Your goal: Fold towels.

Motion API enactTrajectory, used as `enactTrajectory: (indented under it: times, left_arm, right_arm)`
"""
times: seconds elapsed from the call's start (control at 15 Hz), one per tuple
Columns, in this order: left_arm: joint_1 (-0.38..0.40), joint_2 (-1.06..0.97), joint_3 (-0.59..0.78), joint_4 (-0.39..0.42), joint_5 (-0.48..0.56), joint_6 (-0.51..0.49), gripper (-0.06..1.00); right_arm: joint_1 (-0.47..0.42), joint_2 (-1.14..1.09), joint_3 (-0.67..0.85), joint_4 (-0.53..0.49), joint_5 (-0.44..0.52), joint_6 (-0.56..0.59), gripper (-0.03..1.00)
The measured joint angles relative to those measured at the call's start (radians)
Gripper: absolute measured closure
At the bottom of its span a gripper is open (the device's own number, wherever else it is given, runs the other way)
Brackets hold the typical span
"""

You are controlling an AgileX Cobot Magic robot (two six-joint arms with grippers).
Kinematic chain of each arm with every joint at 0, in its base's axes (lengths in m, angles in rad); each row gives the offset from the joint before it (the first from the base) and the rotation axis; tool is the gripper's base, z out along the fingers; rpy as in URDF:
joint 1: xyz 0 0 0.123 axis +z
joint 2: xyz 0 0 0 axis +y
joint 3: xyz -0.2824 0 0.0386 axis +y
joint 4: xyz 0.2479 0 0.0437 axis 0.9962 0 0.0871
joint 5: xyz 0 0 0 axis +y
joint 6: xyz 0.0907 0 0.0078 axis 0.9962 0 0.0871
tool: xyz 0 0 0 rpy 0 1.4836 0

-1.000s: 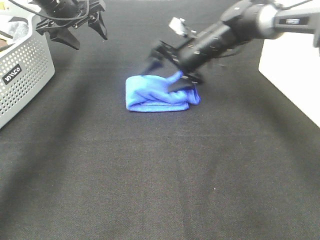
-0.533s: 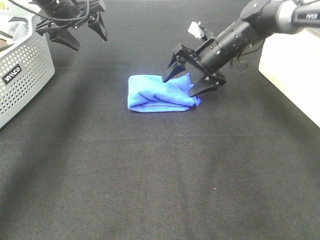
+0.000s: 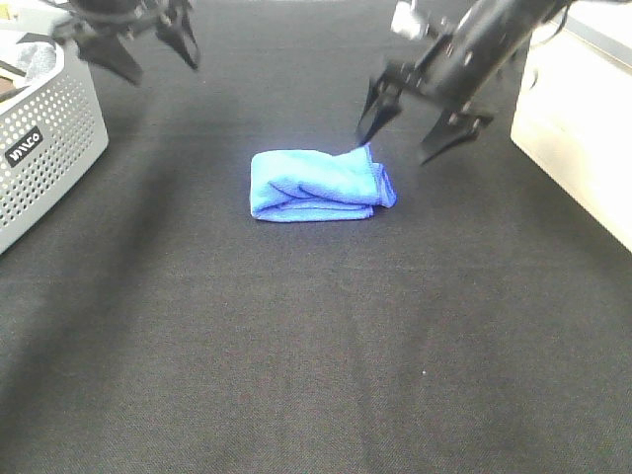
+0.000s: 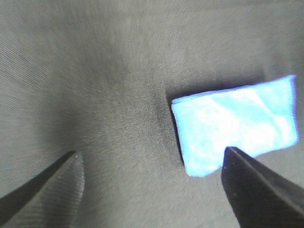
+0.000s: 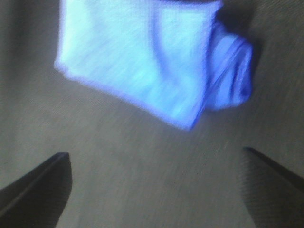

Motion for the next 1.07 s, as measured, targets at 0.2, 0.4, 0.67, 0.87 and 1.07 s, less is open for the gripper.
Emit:
enactTrajectory:
  times: [0.2, 0.4, 0.67, 0.87, 1.07]
  left_arm:
    - [-0.052, -0.129, 0.071, 0.106, 0.0, 0.02, 0.19]
    - [-0.107, -0.323, 0.27, 0.232, 0.0, 0.024, 0.19]
    - [-0.121, -0.685, 0.717, 0.289, -0.001, 0.0, 0.19]
    - [-0.121, -0.965, 1.04, 0.29, 0.003, -0.02, 0.19]
    - [-0.121, -1.249, 1.332, 0.29, 0.006, -0.024, 0.19]
  right_arm:
    - [0.0, -0.09, 0.019, -0.038, 0.024, 0.027, 0.09]
    - [0.0, -0.241, 0.144, -0.116, 0.025, 0.058, 0.09]
    - [0.0, -0.549, 0.478, -0.221, 0.032, 0.079, 0.09]
    - [0.0, -0.787, 0.724, -0.246, 0.03, 0.083, 0.09]
    - [0.0, -1.021, 0.915, -0.258, 0.021, 0.098, 0.09]
